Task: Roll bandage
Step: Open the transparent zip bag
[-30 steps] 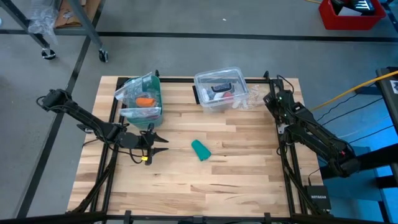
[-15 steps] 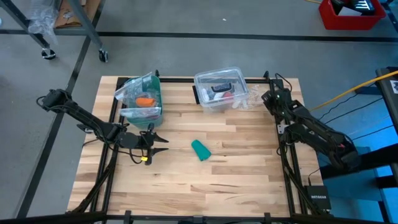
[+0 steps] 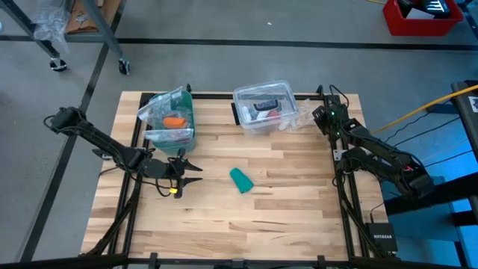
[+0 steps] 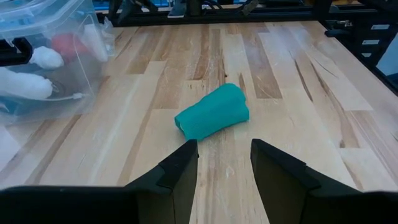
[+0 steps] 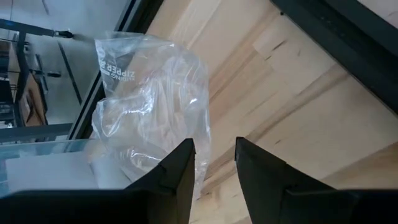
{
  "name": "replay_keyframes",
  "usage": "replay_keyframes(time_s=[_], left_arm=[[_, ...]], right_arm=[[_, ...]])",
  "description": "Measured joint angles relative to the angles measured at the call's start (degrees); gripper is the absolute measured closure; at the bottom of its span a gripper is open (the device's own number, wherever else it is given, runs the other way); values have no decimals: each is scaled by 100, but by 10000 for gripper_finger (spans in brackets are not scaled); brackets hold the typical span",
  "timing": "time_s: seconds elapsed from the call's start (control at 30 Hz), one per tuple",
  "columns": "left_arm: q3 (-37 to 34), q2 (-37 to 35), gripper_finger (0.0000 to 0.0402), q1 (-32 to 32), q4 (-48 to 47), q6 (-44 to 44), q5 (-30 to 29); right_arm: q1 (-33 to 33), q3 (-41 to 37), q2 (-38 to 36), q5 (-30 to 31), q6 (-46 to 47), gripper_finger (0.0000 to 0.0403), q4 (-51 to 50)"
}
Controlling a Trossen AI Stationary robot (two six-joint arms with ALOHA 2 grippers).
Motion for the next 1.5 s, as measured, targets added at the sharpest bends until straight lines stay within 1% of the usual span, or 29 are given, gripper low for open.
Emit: replay_keyframes(time_s=[0.07, 0.2, 0.3, 0.5, 0.67, 0.8, 0.9, 1.17, 1.27, 1.33, 1.43, 1.5], left_arm=[[1, 0, 260, 0, 0, 16, -1], [1, 0, 260, 0, 0, 20, -2], [1, 0, 260, 0, 0, 20, 0], [1, 0, 260, 0, 1, 22, -2], [1, 0, 260, 0, 0, 20, 0], [0, 0, 260, 0, 1, 22, -1], [1, 0, 260, 0, 1, 22, 0], [1, 0, 260, 0, 0, 22, 0], [1, 0, 260, 0, -2, 22, -1], [0, 0, 260, -1, 2, 23, -1], [1, 0, 260, 0, 0, 22, -1], [0, 0, 260, -1, 0, 22, -1]], right_arm=[[0, 0, 0, 6, 0, 283, 36], [2, 0, 0, -180, -3, 283, 34], [0, 0, 0, -168, -16, 283, 34], [0, 0, 7, 175, -22, 283, 32], [0, 0, 178, 206, -24, 283, 200], [19, -2, 405, 193, -22, 283, 443], [187, -2, 627, 290, -23, 283, 756], [526, -2, 1537, 539, 145, 283, 1437], [703, 55, 1775, 816, 227, 283, 1519], [803, 70, 1900, 905, 303, 284, 1778], [837, 70, 1998, 870, 312, 300, 2237], [837, 72, 2000, 817, 309, 328, 2555]])
